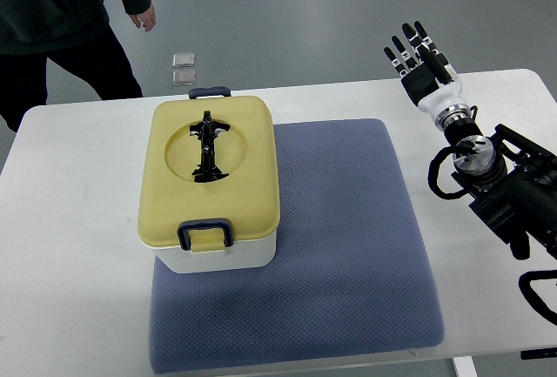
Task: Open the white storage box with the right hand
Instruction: 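Move the right hand over the yellow lid of the white box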
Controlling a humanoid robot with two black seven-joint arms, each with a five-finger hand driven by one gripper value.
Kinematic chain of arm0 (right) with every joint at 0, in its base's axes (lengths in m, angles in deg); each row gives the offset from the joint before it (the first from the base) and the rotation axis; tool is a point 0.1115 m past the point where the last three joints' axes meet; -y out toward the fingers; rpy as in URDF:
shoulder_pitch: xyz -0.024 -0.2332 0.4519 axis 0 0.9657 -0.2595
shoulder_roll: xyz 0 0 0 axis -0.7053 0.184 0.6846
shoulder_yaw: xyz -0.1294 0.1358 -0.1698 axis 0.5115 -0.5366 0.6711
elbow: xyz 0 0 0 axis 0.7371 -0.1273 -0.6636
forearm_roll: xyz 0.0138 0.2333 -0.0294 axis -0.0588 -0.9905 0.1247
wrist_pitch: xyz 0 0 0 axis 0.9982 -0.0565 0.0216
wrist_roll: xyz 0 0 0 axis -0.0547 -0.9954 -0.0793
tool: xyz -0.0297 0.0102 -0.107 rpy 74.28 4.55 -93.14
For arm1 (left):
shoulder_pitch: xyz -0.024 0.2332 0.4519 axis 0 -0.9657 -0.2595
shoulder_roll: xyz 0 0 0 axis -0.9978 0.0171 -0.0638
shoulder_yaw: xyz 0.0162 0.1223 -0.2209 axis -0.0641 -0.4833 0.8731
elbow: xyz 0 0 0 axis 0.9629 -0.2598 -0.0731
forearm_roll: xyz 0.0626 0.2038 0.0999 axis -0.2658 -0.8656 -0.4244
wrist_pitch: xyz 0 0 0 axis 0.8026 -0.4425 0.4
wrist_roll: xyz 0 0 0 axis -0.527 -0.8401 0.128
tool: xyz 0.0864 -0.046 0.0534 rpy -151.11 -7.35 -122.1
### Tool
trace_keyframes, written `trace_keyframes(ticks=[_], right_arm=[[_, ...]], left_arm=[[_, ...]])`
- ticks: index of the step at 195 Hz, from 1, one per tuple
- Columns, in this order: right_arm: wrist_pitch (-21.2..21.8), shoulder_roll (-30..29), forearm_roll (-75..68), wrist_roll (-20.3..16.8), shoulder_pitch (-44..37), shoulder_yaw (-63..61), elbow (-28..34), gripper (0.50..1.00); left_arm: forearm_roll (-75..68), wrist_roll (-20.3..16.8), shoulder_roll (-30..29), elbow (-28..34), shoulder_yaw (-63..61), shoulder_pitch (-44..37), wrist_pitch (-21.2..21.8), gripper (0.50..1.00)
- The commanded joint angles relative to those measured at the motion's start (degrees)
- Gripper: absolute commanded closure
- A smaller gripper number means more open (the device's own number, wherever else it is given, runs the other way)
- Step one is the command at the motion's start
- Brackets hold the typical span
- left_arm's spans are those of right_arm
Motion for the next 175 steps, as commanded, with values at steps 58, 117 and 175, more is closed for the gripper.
trace_keyframes(ticks=[58,117,175], right_arm=[[-0.45,0.26,1.85,-0.41,-0.75,1.32,0.79,0.568],[0.08,7.12,39.81,-3.05,-14.02,10.98,8.35,0.568],[4.82,9.49,66.45,-2.79,-39.24,43.68,17.23,0.568]], left_arm=[[0.0,-0.64,0.0,-0.12,-0.09,0.01,0.67,0.5],[-0.09,-0.03,0.0,-0.82,-0.18,0.01,0.23,0.5],[-0.09,0.06,0.0,-1.26,-0.18,0.01,-0.21,0.5]])
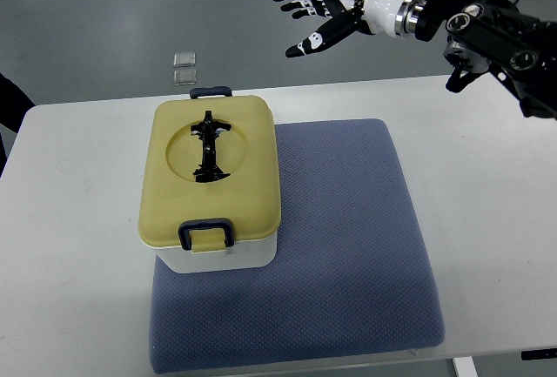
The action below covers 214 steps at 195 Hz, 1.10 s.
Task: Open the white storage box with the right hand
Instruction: 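Move the right hand over the yellow lid of the white box, then lower the right hand and grasp the black handle on the lid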
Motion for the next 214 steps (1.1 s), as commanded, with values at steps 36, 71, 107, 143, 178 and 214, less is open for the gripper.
trace_keyframes(ticks=[36,71,107,143,178,214], right_arm=[[1.5,-0.56,5.92,0.34,-24.07,28.99,13.7,0.568],[0.63,-1.7,8.91,2.89,-27.94,30.31,19.5,0.568],[-6.58,-3.28,16.55,6.14,-27.41,31.98,20.38,0.57],[-11.59,-3.98,18.4,11.95,-26.97,33.74,20.38,0.57],[-14.05,-5.04,18.66,12.74,-24.69,33.92,20.38,0.572],[-17.83,-6.71,18.75,13.26,-22.84,34.27,20.29,0.572]], left_arm=[[0.01,0.08,0.0,0.0,-0.01,0.0,-0.2,0.5],[0.01,0.08,0.0,-0.08,-0.01,0.0,-0.11,0.5],[0.01,0.08,0.0,-0.17,-0.01,0.0,-0.2,0.5],[0.01,0.17,0.0,-0.96,-0.01,0.0,-0.2,0.5],[0.01,0.17,0.0,-0.88,-0.01,0.0,-0.11,0.5],[0.01,0.17,0.0,-0.88,-0.01,0.0,-0.2,0.5]])
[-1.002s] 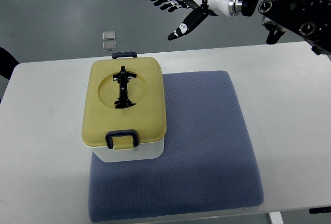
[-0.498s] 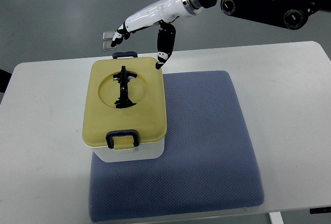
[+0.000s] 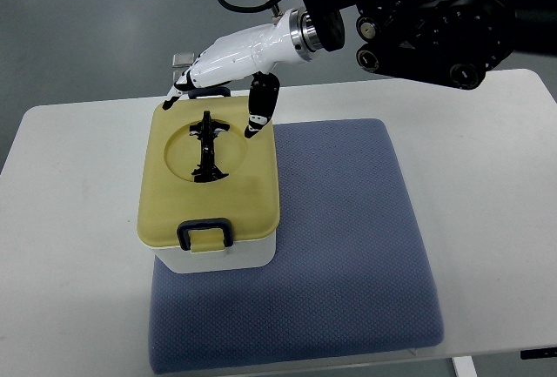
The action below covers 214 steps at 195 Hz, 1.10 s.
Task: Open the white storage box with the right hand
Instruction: 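Lower the right hand and grasp the black handle on the lid, then lift the yellow lid off the box with the right hand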
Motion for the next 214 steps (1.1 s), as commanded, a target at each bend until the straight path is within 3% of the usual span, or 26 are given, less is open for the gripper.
trace_keyframes(ticks=[1,23,53,86,102,118,214], right_arm=[[-1.5,-0.68,0.07,0.11,1.0,0.32,-0.09,0.572],[-1.68,-0.85,0.78,-0.07,1.26,0.32,-0.09,0.579],[-2.11,-1.82,1.04,-0.16,2.14,0.94,-0.26,0.66],[-4.66,-3.05,1.65,-0.16,3.28,2.34,-0.79,0.713],[-4.75,-3.14,2.09,-0.25,3.37,2.43,-0.88,0.812],[-4.84,-3.05,2.18,-0.42,3.2,2.43,-0.97,1.0],[-5.02,-2.0,0.95,-0.77,-1.64,1.29,-0.53,1.0]], left_arm=[[0.0,0.0,0.0,0.01,0.0,-0.01,-0.03,0.5],[0.0,0.0,0.0,0.01,0.09,-0.01,-0.03,0.5],[0.0,0.0,0.0,0.01,0.0,-0.01,0.06,0.5],[0.0,0.0,0.0,0.01,0.09,-0.01,0.06,0.5],[0.0,0.0,0.0,0.1,0.09,-0.09,0.06,0.5],[0.0,0.0,0.0,0.1,0.18,-0.09,0.06,0.5],[0.0,0.09,0.0,0.1,0.18,-0.09,0.14,0.5]])
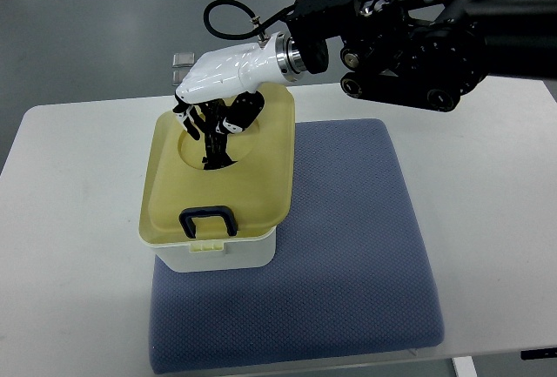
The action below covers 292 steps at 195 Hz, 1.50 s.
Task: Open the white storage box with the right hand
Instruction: 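Lift the yellow lid off the box with the right hand, then lower the lid onto the cushion beside the box, right hand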
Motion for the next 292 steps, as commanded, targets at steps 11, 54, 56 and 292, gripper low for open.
trace_keyframes(ticks=[11,54,56,292], right_arm=[[0.5,1.32,-0.2,0.09,-3.21,-0.09,0.4,1.0],[3.66,9.23,-0.11,0.18,-5.67,-0.09,3.3,1.0],[3.75,9.84,-0.11,0.18,-5.67,-0.09,3.57,1.0],[2.43,25.75,2.96,0.35,17.36,4.3,4.88,1.0]], left_arm=[[-0.01,0.04,0.0,0.0,0.07,0.0,0.01,0.5],[-0.01,-0.04,0.0,0.0,-0.01,0.0,-0.08,0.5],[-0.01,-0.04,0.0,0.0,-0.01,0.0,-0.08,0.5],[-0.01,0.57,0.0,-0.53,-0.28,0.0,-0.17,0.5]])
